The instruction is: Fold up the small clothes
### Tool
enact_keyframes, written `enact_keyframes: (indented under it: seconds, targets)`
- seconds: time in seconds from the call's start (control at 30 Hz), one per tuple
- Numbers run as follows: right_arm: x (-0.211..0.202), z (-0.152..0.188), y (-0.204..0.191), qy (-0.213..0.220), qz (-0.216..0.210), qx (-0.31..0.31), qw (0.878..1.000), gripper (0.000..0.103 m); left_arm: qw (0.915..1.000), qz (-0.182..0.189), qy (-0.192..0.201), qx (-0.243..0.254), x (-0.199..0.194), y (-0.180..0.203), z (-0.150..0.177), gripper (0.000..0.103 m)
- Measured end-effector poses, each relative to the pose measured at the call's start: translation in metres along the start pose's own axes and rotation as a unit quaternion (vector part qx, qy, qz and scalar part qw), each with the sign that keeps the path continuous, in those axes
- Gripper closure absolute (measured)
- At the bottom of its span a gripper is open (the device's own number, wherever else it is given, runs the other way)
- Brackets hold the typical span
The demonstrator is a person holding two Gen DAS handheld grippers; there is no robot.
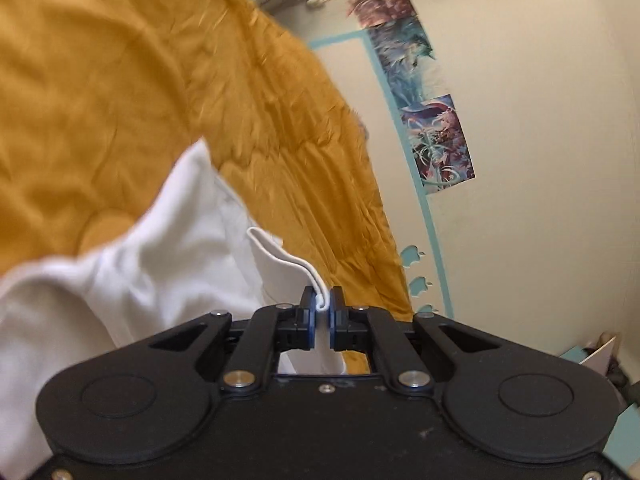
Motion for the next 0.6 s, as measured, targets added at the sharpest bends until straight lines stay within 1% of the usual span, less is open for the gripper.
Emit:
enact_keyframes:
  seconds: [0.07, 0.17, 0.23, 0.3, 0.37, 0.4, 0.43, 0.47, 0.5, 0.53, 0.57, 0.6]
  targets:
    - [0.009, -0.005, 0.009, 0.0, 0.006, 0.016, 1.0, 0.051, 0.9996, -0.024, -0.015, -0.009, -0.002, -0.012, 0.003, 0.1]
    - [0.021, -0.007, 0.022, -0.003, 0.015, 0.048, 0.999, 0.052, 0.9969, -0.066, -0.032, -0.03, -0.005, -0.036, 0.017, 0.1]
    - [0.021, -0.01, 0.023, 0.004, 0.007, 0.057, 0.998, 0.052, 0.9956, -0.08, -0.035, -0.036, -0.005, -0.045, 0.023, 0.1]
    - [0.018, -0.017, 0.022, 0.02, -0.001, 0.062, 0.998, 0.052, 0.9959, -0.08, -0.029, -0.029, -0.006, -0.045, 0.023, 0.1]
    - [0.018, -0.024, 0.024, 0.029, -0.001, 0.069, 0.997, 0.052, 0.9982, -0.059, -0.006, -0.01, -0.008, -0.03, 0.017, 0.1]
    - [0.019, -0.026, 0.027, 0.029, -0.003, 0.078, 0.997, 0.053, 0.9988, -0.046, 0.009, 0.016, -0.011, -0.016, 0.012, 0.1]
    - [0.019, -0.028, 0.029, 0.031, -0.004, 0.084, 0.996, 0.058, 0.9966, -0.028, 0.032, 0.07, -0.015, 0.005, 0.005, 0.1]
    - [0.018, -0.028, 0.03, 0.034, -0.004, 0.085, 0.996, 0.065, 0.9895, -0.019, 0.058, 0.131, -0.022, 0.026, 0.0, 0.1]
    - [0.019, -0.028, 0.032, 0.034, 0.002, 0.082, 0.996, 0.069, 0.9832, -0.018, 0.072, 0.166, -0.026, 0.038, -0.002, 0.1]
    - [0.019, -0.028, 0.034, 0.033, 0.007, 0.079, 0.996, 0.076, 0.9829, -0.028, 0.064, 0.17, -0.025, 0.037, -0.001, 0.1]
    - [0.018, -0.028, 0.035, 0.034, 0.011, 0.075, 0.997, 0.082, 0.9866, -0.044, 0.048, 0.15, -0.021, 0.025, 0.002, 0.1]
    - [0.018, -0.028, 0.036, 0.033, 0.014, 0.074, 0.997, 0.083, 0.9897, -0.065, 0.033, 0.123, -0.019, 0.007, 0.007, 0.1]
Point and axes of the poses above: each gripper's, at about its wrist camera, not at the fingertips, and x roughly the way its jaws point, y to its right, z to its underside, the point moved 9 cm from there along x, roughly the way its jaws point, and after that the axes turned 15 degrees about x, right-handed, at the moved point
